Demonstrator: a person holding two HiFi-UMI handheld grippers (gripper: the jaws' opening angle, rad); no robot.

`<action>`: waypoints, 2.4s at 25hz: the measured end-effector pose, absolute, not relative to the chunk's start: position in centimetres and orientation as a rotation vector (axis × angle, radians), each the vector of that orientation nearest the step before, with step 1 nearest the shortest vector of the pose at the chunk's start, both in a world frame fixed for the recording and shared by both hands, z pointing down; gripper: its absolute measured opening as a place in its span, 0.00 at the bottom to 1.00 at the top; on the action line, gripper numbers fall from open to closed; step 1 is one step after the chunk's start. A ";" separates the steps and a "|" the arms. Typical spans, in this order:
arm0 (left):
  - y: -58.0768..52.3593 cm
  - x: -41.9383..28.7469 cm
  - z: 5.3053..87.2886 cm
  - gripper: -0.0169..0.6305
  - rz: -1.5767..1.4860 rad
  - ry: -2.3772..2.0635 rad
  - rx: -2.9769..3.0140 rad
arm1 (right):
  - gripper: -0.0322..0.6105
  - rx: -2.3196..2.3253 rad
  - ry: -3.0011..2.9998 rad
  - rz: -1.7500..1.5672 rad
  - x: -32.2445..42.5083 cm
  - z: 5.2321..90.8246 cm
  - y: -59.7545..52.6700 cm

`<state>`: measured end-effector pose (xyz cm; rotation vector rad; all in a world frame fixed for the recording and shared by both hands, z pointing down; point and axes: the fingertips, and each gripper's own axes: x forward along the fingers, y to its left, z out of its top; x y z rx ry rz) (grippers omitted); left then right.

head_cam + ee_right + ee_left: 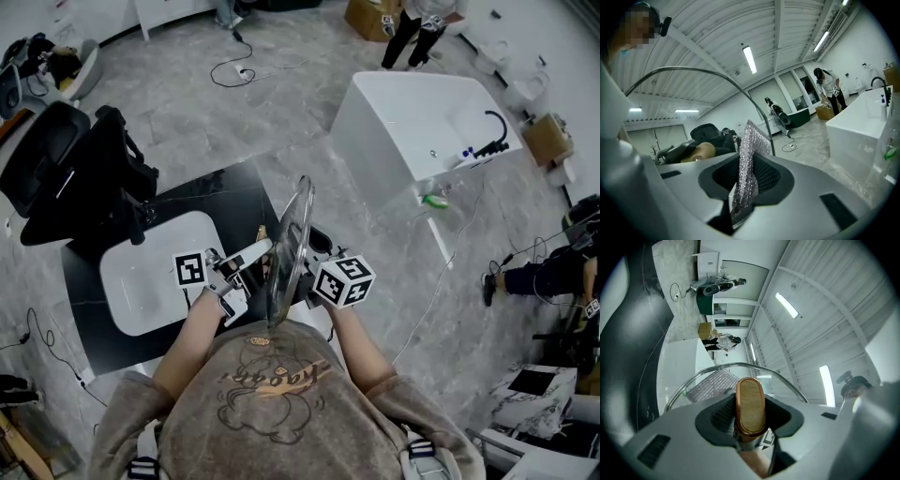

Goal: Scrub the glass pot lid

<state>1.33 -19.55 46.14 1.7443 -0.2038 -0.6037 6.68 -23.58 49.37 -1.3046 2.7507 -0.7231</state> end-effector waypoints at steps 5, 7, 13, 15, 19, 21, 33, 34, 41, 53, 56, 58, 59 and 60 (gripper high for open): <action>-20.1 0.7 45.8 0.30 -0.643 -0.205 1.743 | 0.19 -1.273 2.811 -0.815 5.8 52.5 -22.6; -20.4 0.3 45.9 0.30 -0.649 -0.216 1.739 | 0.19 -1.241 2.818 -0.844 5.5 53.1 -22.2; -21.2 -0.9 46.4 0.30 -0.675 -0.250 1.706 | 0.19 -1.129 2.872 -0.893 3.9 53.6 -21.0; -21.5 -1.3 46.5 0.30 -0.688 -0.262 1.701 | 0.19 -1.084 2.892 -0.901 3.4 53.4 -20.4; -21.9 -2.1 46.4 0.30 -0.715 -0.277 1.695 | 0.19 -0.982 2.949 -0.902 2.5 52.8 -18.8; -22.1 -2.4 46.4 0.30 -0.727 -0.285 1.692 | 0.19 -0.939 2.968 -0.904 2.1 52.5 -18.0; -23.2 -3.8 46.9 0.30 -0.758 -0.340 1.677 | 0.19 -0.703 3.049 -0.899 0.6 49.0 -13.3; -23.2 -3.9 46.9 0.30 -0.759 -0.343 1.676 | 0.19 -0.694 3.054 -0.887 0.5 48.5 -13.1; -23.5 -4.3 47.0 0.30 -0.771 -0.350 1.669 | 0.19 -0.612 2.997 -0.815 0.6 43.6 -12.6; -22.9 -3.5 47.3 0.30 -0.771 -0.332 1.649 | 0.19 -0.669 2.904 -0.654 1.8 37.9 -16.3; -22.8 -3.4 47.3 0.30 -0.766 -0.325 1.647 | 0.19 -0.712 2.885 -0.624 2.1 37.2 -17.7; -22.8 -3.3 47.3 0.30 -0.763 -0.320 1.648 | 0.19 -0.737 2.874 -0.612 2.3 37.0 -18.7; -22.8 -3.3 47.3 0.30 -0.762 -0.316 1.648 | 0.19 -0.748 2.868 -0.609 2.3 37.0 -19.1; -22.7 -3.3 47.3 0.30 -0.762 -0.310 1.648 | 0.19 -0.757 2.862 -0.607 2.4 37.0 -19.5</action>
